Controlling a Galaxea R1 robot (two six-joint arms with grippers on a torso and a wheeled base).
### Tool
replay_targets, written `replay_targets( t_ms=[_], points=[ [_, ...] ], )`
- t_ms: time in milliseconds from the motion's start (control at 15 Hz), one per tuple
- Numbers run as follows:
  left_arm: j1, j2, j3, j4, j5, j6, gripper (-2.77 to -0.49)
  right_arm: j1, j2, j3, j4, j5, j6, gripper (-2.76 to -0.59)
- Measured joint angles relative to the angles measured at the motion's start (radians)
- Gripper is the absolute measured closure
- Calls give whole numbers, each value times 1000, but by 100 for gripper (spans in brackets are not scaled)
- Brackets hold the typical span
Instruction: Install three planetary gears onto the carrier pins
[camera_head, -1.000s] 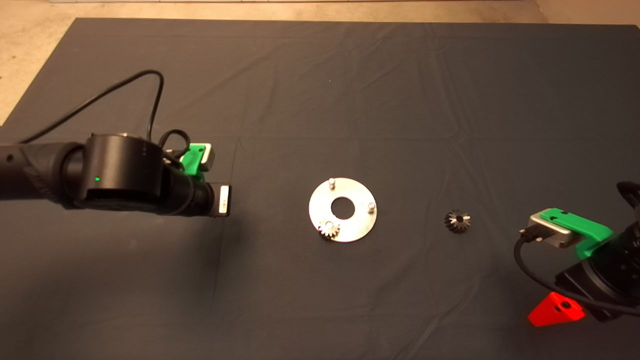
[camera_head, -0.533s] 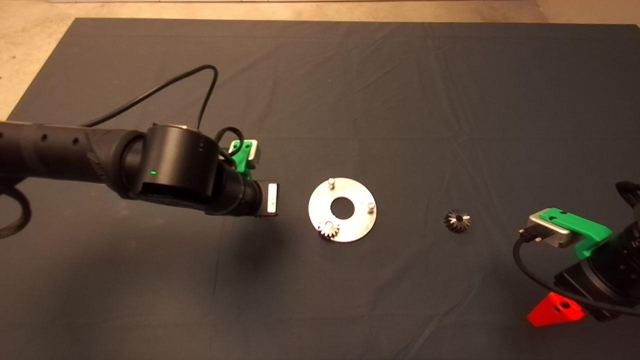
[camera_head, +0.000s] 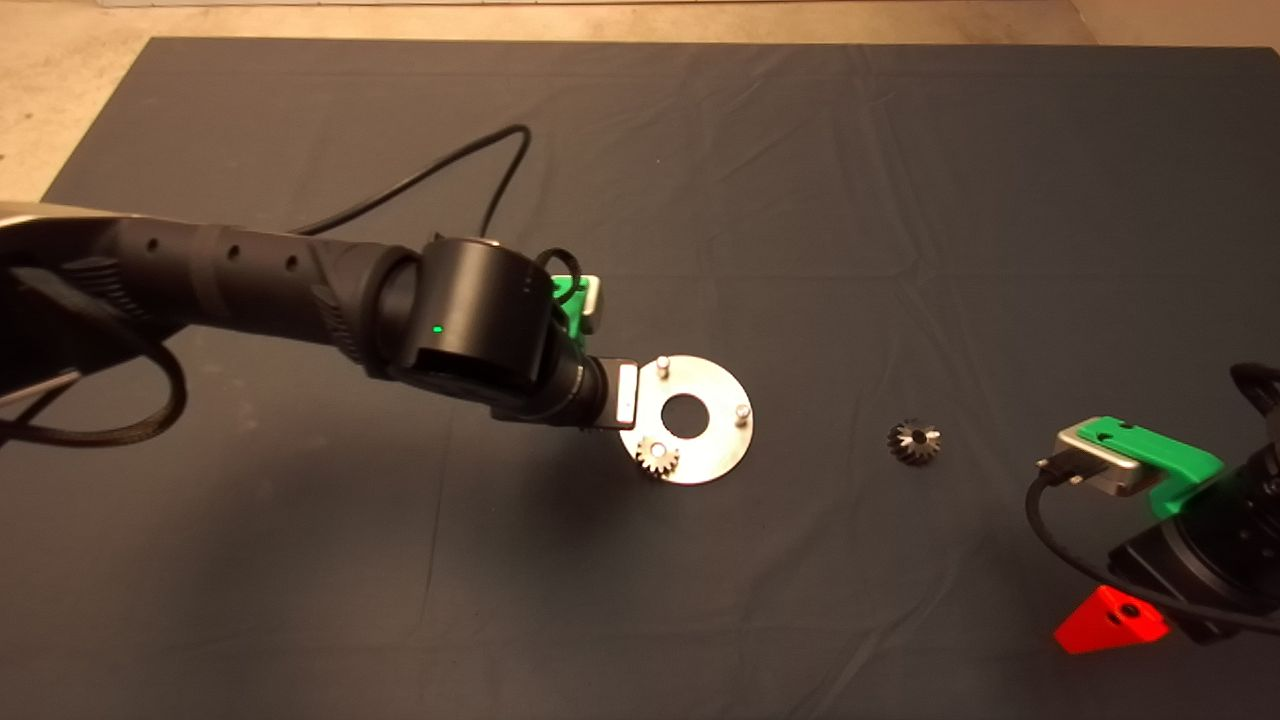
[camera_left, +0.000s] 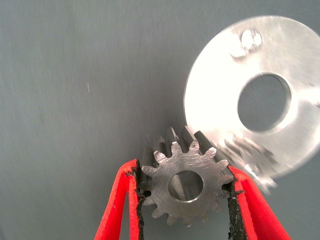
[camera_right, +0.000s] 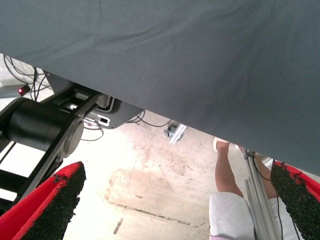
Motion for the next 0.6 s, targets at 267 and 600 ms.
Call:
replay_targets(
  t_ms=[267, 600],
  points=[
    [0, 23, -69, -19, -7, 136, -73, 0, 0, 0, 0, 0, 0, -275],
    [-16, 36, -128, -29, -115, 206, -72, 0, 3, 0, 0, -1, 0, -275]
  ],
)
